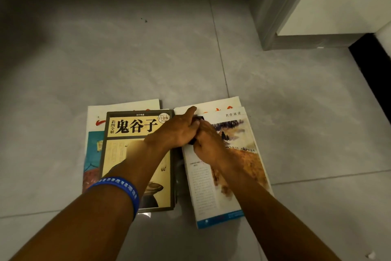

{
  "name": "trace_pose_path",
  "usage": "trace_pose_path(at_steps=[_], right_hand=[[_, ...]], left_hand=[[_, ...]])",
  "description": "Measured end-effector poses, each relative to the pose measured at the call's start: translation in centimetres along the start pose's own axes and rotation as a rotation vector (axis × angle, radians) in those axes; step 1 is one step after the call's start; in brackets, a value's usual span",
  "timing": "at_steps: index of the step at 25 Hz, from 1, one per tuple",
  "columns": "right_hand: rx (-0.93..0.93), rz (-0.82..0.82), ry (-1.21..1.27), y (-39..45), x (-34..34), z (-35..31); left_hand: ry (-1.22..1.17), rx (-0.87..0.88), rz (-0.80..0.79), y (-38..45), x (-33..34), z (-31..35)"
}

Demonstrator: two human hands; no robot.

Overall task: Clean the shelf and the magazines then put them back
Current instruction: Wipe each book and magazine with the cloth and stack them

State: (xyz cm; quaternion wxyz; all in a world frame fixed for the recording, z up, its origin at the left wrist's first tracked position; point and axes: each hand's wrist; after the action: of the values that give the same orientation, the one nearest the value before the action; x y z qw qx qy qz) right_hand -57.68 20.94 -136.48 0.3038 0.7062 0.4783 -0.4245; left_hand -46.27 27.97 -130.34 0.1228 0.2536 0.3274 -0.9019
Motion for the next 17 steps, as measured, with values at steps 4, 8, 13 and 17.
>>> trace_pose_path(at_steps=[4,8,13,17], right_hand=[[-0.090,-0.034,-0.087,-7.2,0.2,-0.2],[-0.262,-0.040,-0.139,-20.2,0.2,1.1],[-0.123,-0.031,-0.080,-11.9,-1.5,5.2],[0.207,0.086,0.050,-3.6,-2.7,8.7]], left_hand=[[0.134,0.068,0.009,-0.4,0.6,-0.6],[0.177,0.106,-0.012,-0.5,1.0,-0.6],[0.361,0.086,-0.053,-1.6,2.9,-1.3],[0.398,0.076,-0.049,-1.3,3.6,-1.5]])
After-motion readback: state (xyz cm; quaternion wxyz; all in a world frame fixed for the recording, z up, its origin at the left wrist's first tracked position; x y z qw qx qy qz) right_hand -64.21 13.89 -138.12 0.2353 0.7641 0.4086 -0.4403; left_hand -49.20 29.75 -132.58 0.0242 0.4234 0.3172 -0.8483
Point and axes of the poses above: each hand's wrist, its own y-axis towards the middle knuckle, its own x-axis out of the palm, z = x × y, and after that the axes turned 12 degrees about -y, right-handed
